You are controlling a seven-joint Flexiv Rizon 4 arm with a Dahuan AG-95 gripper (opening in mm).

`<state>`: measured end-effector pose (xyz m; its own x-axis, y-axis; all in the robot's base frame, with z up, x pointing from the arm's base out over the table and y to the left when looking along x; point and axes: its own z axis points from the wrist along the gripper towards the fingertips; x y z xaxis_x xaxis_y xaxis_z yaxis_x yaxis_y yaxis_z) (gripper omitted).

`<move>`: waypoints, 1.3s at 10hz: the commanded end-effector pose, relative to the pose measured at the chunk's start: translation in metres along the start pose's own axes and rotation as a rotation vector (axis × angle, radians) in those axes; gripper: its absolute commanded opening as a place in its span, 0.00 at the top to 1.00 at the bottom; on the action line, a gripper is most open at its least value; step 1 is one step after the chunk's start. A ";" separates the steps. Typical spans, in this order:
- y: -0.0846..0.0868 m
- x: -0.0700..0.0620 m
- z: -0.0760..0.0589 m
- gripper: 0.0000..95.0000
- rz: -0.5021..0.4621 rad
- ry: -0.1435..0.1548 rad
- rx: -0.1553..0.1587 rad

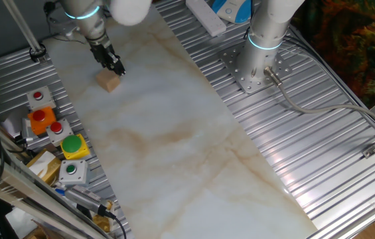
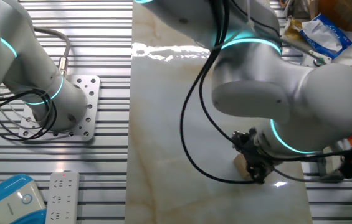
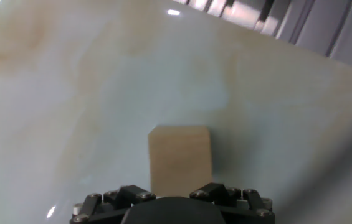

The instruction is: Pick up the small block on the left and move it to the right

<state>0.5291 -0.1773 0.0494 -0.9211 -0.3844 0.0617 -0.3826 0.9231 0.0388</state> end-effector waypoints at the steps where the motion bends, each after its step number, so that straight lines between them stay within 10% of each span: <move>1: 0.008 0.002 0.010 0.20 -0.072 0.010 0.121; 2: 0.005 0.001 0.005 0.20 -0.087 0.036 0.174; 3: -0.002 -0.004 -0.006 0.20 0.064 -0.079 -0.205; 4: -0.004 -0.003 -0.011 0.00 0.063 -0.079 -0.206; 5: -0.009 -0.002 -0.020 0.20 0.005 -0.020 -0.084; 6: -0.010 -0.005 -0.021 0.20 0.017 -0.030 -0.114; 13: 0.006 -0.024 0.002 0.20 0.003 -0.019 -0.053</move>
<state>0.5493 -0.1619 0.0445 -0.9238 -0.3807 0.0401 -0.3744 0.9204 0.1127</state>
